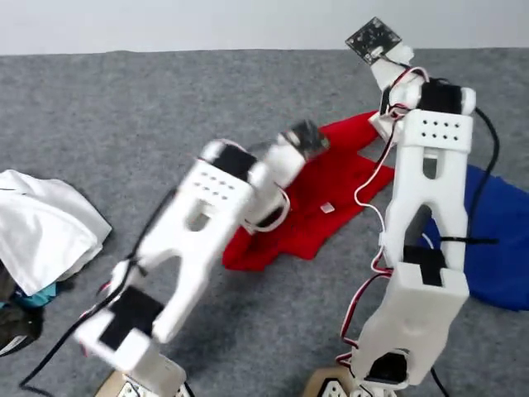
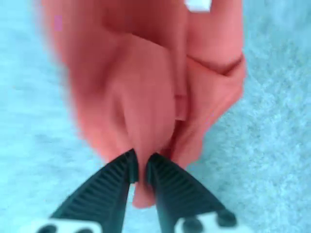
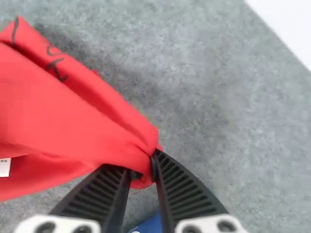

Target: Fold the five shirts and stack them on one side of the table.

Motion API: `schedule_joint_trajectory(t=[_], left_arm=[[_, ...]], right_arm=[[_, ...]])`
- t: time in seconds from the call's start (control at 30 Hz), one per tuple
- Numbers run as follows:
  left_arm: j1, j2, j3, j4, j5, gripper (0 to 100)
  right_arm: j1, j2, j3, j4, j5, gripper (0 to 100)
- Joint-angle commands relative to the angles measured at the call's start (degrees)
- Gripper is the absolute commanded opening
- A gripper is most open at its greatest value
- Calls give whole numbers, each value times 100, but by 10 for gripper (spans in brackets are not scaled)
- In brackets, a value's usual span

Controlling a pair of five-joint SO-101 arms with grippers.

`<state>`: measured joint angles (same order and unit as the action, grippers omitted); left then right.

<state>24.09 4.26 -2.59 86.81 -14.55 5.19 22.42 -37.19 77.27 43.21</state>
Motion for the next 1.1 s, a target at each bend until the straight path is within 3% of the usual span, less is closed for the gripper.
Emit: schedule_joint_trajectory(t=[0.0, 0.23, 0.37, 0.67, 0.9, 1.07], left_arm=[[-352, -1011, -901, 422, -62, 4], [-1468, -1881, -1895, 457, -53, 5], [-1846, -2171, -2835, 18, -53, 5], [-1908, -2224, -4760, -677, -88, 5], [-1908, -2277, -5490, -624, -158, 5], [-1873, -2277, -6325, -149, -862, 5]], right_arm=[[171, -611, -79, 31, 62, 10], [277, -1851, -79, 31, 18, 10], [215, -2703, -79, 22, 18, 10], [198, -4418, -79, 13, 62, 10], [198, -5191, -79, 31, 70, 10], [215, -5754, -79, 251, 352, 10]])
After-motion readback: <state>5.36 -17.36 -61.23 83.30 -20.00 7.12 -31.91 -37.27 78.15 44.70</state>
